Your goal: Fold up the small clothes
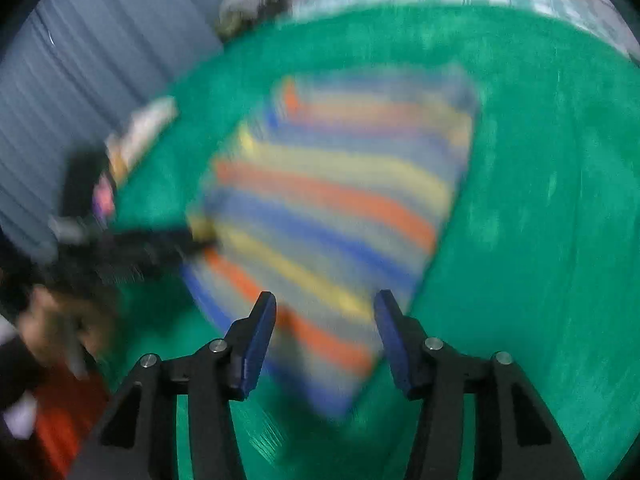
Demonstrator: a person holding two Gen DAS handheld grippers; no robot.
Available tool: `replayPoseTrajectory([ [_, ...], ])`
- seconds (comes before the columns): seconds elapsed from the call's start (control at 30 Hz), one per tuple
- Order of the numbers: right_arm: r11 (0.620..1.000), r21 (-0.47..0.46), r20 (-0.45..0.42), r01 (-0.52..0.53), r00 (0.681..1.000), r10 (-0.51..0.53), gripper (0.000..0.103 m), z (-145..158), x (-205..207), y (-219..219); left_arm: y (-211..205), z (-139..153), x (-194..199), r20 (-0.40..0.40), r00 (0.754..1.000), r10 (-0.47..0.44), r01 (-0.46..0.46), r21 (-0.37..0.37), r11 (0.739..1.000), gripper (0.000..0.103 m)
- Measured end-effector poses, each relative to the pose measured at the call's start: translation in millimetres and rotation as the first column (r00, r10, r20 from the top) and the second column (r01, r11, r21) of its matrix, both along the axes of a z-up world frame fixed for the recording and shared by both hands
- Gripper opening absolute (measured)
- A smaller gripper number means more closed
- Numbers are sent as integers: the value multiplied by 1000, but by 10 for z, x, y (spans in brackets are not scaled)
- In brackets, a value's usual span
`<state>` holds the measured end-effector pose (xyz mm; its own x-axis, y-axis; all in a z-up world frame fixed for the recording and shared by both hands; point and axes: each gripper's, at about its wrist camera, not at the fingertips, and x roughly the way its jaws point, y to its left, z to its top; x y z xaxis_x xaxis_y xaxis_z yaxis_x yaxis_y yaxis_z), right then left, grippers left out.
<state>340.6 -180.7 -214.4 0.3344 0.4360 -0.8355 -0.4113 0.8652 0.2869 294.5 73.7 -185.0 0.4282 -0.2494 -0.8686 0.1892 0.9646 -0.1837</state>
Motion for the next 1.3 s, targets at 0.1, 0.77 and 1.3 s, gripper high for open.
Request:
replayPoseTrajectory([
  [0.1,999,44,-18,28,999,-27,54,61,-140,-214,103,237,-21,12,1000,6,-6,-43,999,73],
  [0.77,953,276,180,127,967,-181,27,938,458,33,-297,1027,474,180,983,-47,92,-250,964,15],
  [1.3,923,-130,159,363,926,-342,99,816,-948,-705,-425,658,-852,214,974,79,-123,202,972,101],
])
